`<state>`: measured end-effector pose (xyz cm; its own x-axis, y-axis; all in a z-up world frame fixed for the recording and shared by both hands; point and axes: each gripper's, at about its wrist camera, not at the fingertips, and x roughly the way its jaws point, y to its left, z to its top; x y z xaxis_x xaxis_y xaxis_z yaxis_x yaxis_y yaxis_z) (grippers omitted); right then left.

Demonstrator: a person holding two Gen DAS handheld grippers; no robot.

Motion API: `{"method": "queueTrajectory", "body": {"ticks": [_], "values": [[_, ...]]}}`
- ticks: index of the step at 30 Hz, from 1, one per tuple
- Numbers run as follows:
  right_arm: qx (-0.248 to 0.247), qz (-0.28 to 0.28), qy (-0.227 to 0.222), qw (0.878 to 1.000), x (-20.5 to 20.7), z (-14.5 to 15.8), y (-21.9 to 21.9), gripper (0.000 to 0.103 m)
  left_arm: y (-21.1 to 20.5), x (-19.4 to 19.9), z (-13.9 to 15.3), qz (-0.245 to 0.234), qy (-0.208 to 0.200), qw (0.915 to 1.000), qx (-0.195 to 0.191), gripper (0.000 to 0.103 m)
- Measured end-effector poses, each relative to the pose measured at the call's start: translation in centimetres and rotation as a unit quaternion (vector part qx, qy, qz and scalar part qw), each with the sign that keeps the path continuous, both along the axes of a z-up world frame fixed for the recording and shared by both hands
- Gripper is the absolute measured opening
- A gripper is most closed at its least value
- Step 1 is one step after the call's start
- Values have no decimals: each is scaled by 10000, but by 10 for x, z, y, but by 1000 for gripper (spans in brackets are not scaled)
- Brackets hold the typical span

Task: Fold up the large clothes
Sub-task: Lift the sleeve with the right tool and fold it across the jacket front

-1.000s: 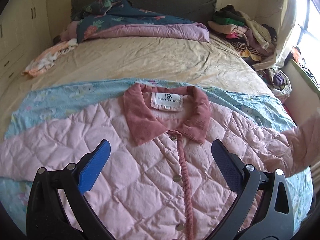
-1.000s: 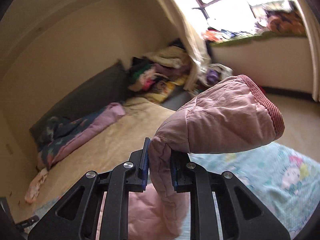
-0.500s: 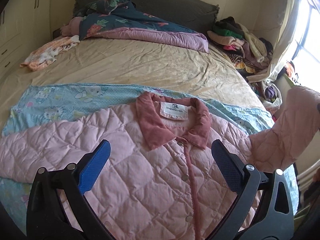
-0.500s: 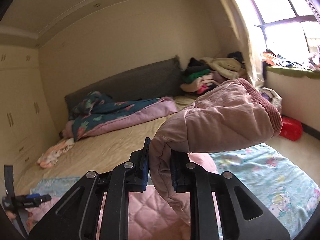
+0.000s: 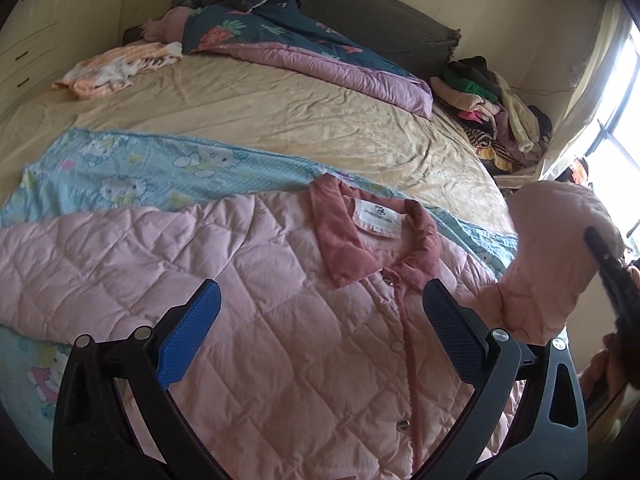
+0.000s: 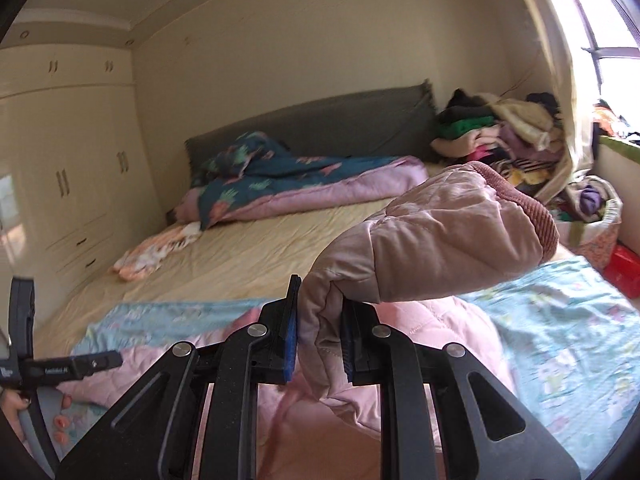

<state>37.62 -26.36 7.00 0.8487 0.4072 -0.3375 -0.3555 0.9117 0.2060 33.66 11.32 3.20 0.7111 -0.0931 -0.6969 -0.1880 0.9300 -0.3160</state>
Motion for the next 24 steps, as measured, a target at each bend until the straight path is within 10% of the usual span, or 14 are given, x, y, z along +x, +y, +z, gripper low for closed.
{"method": "queueTrajectory", "body": {"ticks": [15, 24], "values": [[274, 967, 1593, 9821, -8, -111, 97, 21, 5, 2, -30, -87, 204, 9995, -209, 95], [-88, 1261, 1693, 9774, -20, -116, 132, 27, 22, -4, -26, 94, 50, 9970, -764, 95]]}}
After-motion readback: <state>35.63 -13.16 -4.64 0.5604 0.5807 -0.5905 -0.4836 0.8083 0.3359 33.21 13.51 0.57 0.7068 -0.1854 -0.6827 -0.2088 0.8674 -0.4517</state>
